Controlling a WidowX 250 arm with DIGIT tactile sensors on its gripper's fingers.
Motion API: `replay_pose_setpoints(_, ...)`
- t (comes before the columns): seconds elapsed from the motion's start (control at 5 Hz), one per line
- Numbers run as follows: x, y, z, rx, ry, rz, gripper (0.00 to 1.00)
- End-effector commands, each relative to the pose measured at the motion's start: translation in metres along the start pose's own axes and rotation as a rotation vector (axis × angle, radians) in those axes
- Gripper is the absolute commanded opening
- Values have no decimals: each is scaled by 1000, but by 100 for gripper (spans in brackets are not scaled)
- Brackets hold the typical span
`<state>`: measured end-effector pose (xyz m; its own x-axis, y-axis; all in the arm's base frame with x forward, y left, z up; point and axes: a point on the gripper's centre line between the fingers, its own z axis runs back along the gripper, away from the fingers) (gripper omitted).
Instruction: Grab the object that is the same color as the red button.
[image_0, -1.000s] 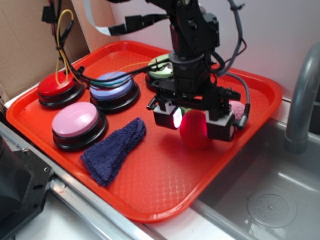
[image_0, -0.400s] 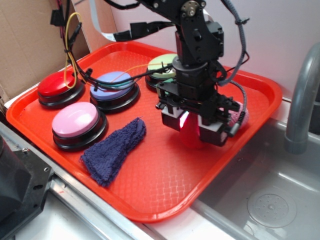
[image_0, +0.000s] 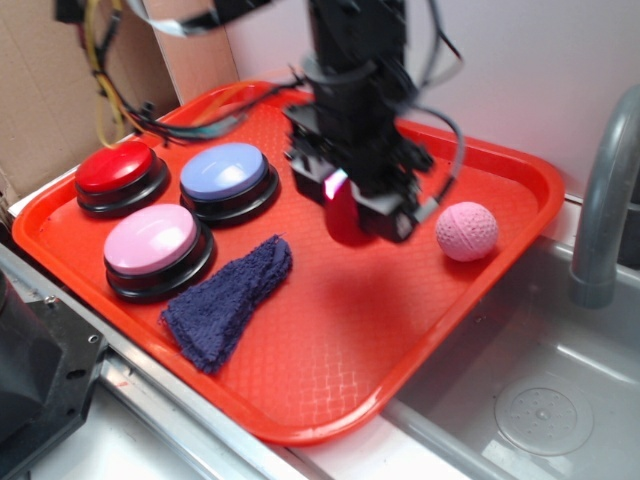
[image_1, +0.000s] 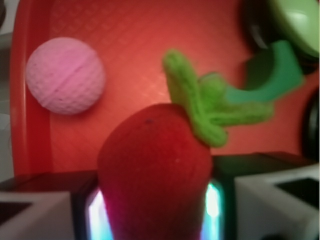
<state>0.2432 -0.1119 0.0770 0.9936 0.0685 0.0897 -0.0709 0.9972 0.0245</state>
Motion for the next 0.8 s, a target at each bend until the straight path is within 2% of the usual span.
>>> replay_pose_setpoints(0.0, 0, 66, 61, -39, 10, 49, 0)
replay_pose_setpoints(0.2, -1, 92, 75, -33, 22, 21, 0)
replay_pose_setpoints(0.4, -2, 105, 82, -45, -4, 23, 0)
replay_pose_setpoints(0.6, -3, 104, 81, -97, -6, 69, 0)
